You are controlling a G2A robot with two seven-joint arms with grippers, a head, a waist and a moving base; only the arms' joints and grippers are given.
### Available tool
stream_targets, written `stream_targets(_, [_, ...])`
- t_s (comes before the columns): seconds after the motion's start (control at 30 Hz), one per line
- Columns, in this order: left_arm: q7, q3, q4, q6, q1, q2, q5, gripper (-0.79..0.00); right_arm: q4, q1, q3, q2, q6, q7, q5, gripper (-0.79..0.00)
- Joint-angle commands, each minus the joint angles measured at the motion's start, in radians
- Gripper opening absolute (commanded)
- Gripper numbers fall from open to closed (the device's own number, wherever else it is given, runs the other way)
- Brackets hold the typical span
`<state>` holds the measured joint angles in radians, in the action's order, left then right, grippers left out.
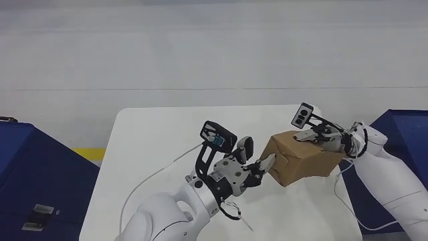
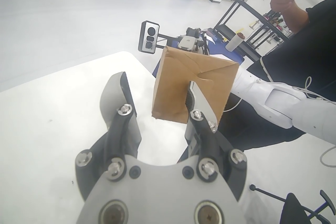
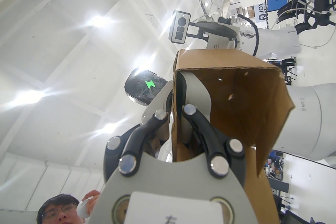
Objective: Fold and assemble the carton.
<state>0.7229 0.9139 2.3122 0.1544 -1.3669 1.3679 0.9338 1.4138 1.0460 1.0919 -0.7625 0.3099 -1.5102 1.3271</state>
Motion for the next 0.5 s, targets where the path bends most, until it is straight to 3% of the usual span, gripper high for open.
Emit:
stream_targets(0.0, [-0.004, -0.015, -0.01, 0.004, 0.007, 0.002, 0.007, -0.394, -0.003, -0.001, -0.003, 0.0, -0.001, -0.001, 0.001, -0.785])
stream_targets(0.13, [-0.005, -0.042, -0.024, 0.016, 0.021, 0.005, 0.038, -0.342, -0.001, -0.002, -0.009, 0.001, -0.002, -0.002, 0.001, -0.785])
stream_targets(0.27, [-0.007, -0.057, -0.028, 0.027, 0.032, 0.008, 0.062, -0.169, 0.003, -0.004, -0.011, 0.003, -0.001, -0.001, -0.002, -0.785])
stream_targets(0.47, [-0.015, -0.066, -0.034, 0.047, 0.038, 0.011, 0.074, -0.172, 0.012, -0.002, -0.013, 0.005, 0.001, 0.001, -0.003, -0.785])
